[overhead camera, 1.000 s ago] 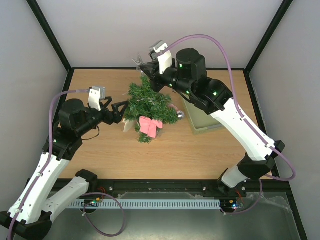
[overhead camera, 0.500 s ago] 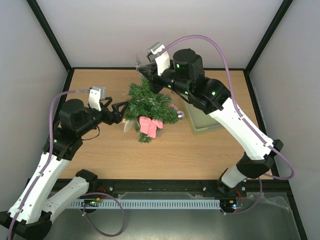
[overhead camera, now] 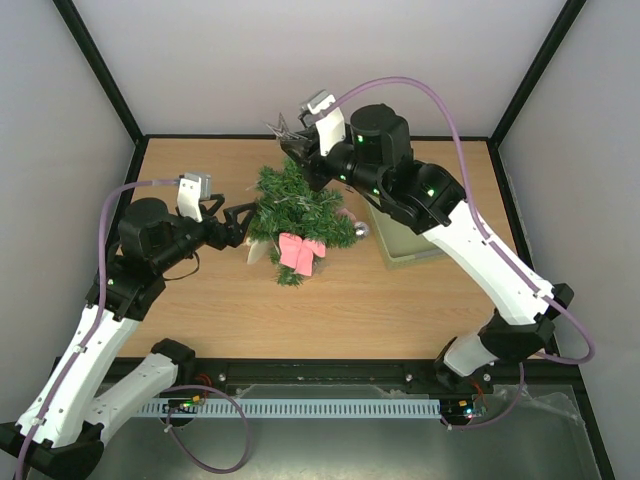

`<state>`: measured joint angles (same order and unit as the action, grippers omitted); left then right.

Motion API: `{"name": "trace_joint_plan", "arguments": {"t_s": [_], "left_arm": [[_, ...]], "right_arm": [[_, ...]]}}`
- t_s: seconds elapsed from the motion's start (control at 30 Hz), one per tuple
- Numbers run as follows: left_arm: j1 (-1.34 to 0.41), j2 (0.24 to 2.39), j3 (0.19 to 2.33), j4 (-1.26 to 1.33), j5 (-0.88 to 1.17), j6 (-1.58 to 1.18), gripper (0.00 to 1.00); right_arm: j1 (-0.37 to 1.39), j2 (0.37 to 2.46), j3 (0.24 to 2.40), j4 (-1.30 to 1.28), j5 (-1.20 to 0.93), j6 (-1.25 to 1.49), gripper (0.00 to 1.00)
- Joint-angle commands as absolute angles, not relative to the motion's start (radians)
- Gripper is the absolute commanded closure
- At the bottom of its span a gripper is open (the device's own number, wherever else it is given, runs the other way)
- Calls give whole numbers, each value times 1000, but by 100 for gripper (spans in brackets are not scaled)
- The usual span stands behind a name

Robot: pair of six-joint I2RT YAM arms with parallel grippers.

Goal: Decorate the small christmas tree
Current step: Place the decoration item on the Christmas tree, then pick up the decoration item from the storage box.

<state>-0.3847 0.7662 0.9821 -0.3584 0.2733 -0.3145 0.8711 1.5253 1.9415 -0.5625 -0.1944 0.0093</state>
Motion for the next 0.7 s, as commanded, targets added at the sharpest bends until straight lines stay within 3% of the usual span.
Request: {"name": "trace_joint_plan", "arguments": {"t_s": [0.0, 0.17, 0.43, 0.57, 0.67], "left_arm": [[-377, 755, 978, -345, 282, -311, 7], [-378, 747, 978, -358, 272, -297, 5], [-377, 736, 996, -419, 212, -246, 0], [-377, 717, 988, -446, 158, -228, 0], [-377, 688, 959, -467, 71, -229, 0]], "right_arm": [[879, 1477, 1897, -520, -169, 23, 73], [877, 1410, 1809, -446, -172, 41, 50], [877, 1163, 1488, -296, -132, 107, 34], [874, 996, 1253, -209, 188, 224, 27], [865, 946, 1183, -223, 319, 142, 25]]}}
